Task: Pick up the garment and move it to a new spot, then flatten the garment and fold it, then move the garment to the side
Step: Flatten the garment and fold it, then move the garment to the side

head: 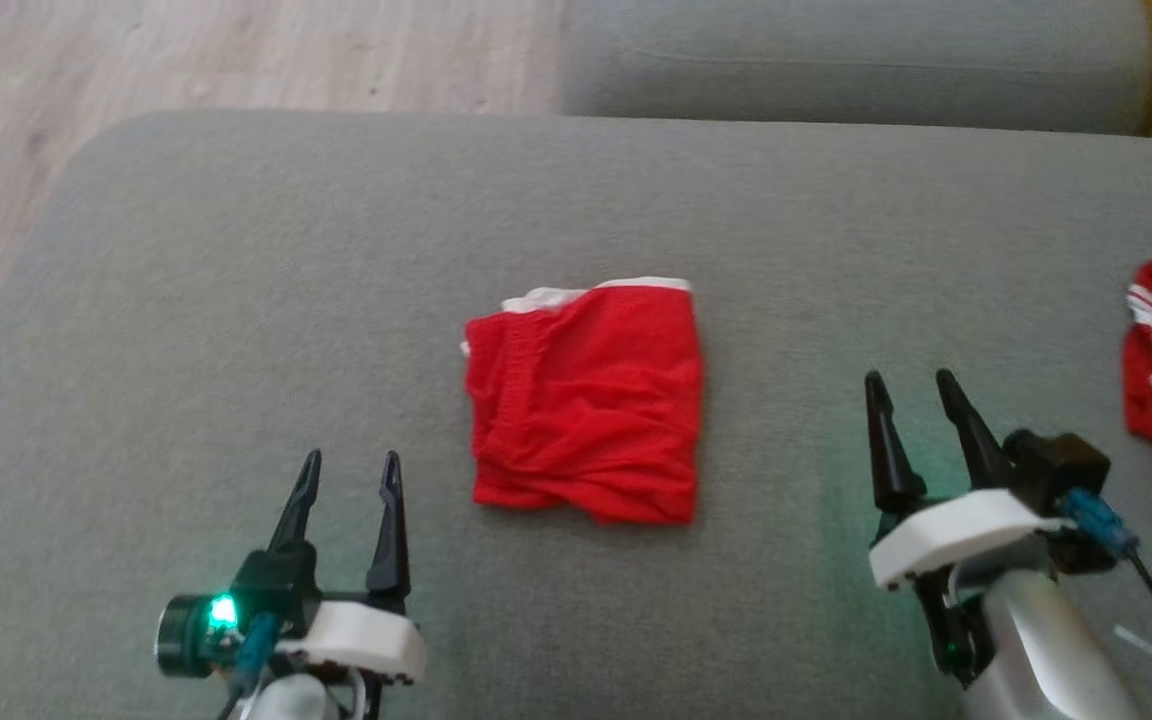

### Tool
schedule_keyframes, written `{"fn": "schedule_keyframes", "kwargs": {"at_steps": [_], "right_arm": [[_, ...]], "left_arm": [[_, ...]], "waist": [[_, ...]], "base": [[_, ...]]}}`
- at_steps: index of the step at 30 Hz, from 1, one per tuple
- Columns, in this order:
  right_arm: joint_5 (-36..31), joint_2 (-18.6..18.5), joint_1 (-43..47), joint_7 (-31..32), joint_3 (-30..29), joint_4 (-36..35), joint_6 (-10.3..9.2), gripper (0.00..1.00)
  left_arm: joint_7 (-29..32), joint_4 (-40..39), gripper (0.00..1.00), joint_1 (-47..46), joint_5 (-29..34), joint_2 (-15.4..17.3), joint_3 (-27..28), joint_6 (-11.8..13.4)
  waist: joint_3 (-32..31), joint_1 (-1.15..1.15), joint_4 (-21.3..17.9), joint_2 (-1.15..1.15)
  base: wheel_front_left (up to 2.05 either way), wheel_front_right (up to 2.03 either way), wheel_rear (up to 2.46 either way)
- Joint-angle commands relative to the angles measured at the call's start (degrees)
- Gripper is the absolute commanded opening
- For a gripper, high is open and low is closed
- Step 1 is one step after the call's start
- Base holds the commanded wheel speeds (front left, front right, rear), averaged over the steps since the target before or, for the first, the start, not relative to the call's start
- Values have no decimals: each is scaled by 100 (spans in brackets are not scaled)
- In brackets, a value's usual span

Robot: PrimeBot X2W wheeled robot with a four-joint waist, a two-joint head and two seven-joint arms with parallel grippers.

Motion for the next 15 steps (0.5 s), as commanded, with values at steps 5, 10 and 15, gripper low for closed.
{"fn": "schedule_keyframes", "kwargs": {"at_steps": [5,10,15], "right_arm": [[-217,47,218,-67,-74,-223,37,100],[-201,47,413,-67,-101,-190,37,100],[-114,47,367,-67,15,-167,37,100]], "left_arm": [[-38,-292,100,264,176,18,427,20],[-38,-364,100,486,156,18,519,15],[-38,-405,100,457,136,18,469,-16]], "waist": [[-233,0,-351,0],[-288,0,-417,0],[-209,0,-325,0]], "base": [[0,0,0],[0,0,0],[0,0,0]]}}
